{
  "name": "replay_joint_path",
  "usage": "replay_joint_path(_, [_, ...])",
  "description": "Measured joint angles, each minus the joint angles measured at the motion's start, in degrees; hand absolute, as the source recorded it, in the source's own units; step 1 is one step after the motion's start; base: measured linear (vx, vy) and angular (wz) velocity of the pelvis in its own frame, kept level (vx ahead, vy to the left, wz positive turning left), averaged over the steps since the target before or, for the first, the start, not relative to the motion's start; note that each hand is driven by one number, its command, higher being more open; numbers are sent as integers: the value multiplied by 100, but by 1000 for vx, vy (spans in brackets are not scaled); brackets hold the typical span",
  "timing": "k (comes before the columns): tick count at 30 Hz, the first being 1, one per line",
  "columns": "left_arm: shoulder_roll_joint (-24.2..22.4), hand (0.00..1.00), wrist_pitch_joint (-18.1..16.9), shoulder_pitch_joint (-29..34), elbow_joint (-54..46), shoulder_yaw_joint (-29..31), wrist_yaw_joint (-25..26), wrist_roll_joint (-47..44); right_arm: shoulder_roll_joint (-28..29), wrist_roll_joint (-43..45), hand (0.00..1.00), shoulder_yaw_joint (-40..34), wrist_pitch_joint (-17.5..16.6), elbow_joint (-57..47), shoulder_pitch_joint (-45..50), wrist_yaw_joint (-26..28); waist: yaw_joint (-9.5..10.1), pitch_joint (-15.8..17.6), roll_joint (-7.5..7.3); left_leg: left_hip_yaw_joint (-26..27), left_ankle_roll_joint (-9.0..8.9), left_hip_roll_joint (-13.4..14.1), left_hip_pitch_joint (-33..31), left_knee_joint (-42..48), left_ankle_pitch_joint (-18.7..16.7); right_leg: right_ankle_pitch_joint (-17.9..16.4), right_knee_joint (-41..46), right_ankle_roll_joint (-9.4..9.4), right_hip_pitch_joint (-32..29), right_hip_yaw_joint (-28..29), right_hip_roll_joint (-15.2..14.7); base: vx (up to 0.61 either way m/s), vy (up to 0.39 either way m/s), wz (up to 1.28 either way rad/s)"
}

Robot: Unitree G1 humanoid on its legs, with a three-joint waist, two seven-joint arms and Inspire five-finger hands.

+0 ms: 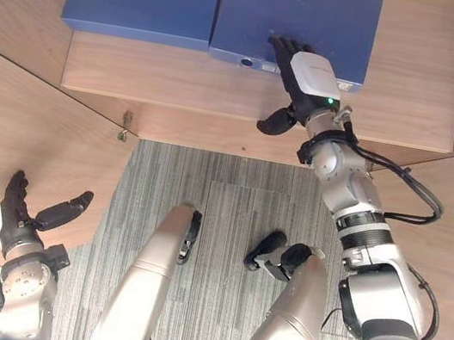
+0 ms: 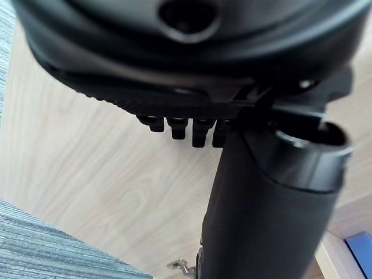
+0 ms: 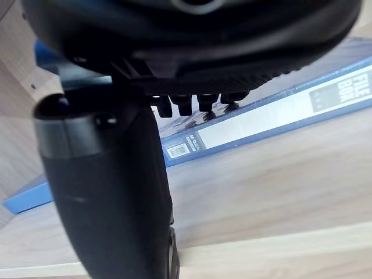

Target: Walk over to the cabinet, pick up the folder, carry it to the office cabinet, place the folder inside the office cabinet, then close the office cabinet door

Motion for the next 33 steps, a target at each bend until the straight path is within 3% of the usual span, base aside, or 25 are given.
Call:
replay_joint_path(6, [15, 100, 28, 142, -433, -174, -222, -16, -21, 10, 100, 0, -18, 97, -444, 220, -43, -18, 80, -30, -39, 12, -232, -13, 145, 58, 0, -39, -225, -22, 13, -35, -34, 1])
replay_joint_path(18, [-1, 100, 116, 196, -929, -483, -789, -235, -4, 9, 100, -11, 259, 130, -1015, 533, -44, -6, 119, -53, -83, 63, -572, -162, 475, 243, -134, -5, -550, -93, 59, -25, -12, -1])
replay_joint_path(24, [7, 100, 116, 277, -928, -506, -893, -359, -4, 73, 100, -12, 302, 248, -1270, 797, -63, -3, 126, 13, -76, 103, -533, -289, 575, 396, -299, -93, -547, -87, 112, -2, 12, -4])
replay_joint_path(29, [21, 100, 114, 381, -751, -556, -1000, -364, -99, 243, 100, -235, 743, 578, -1538, 820, -70, -1, 130, 130, -48, 220, -314, -505, 623, 566, -607, -56, -389, -44, 279, 3, 43, -17])
replay_joint_path(33, [54, 100, 109, 525, -546, -896, -1100, -462, -175, 461, 100, -194, 837, 597, -1526, 912, -196, -1, 132, 247, -35, 292, 60, -812, 654, 690, -942, -76, -89, -24, 411, 45, 38, -16])
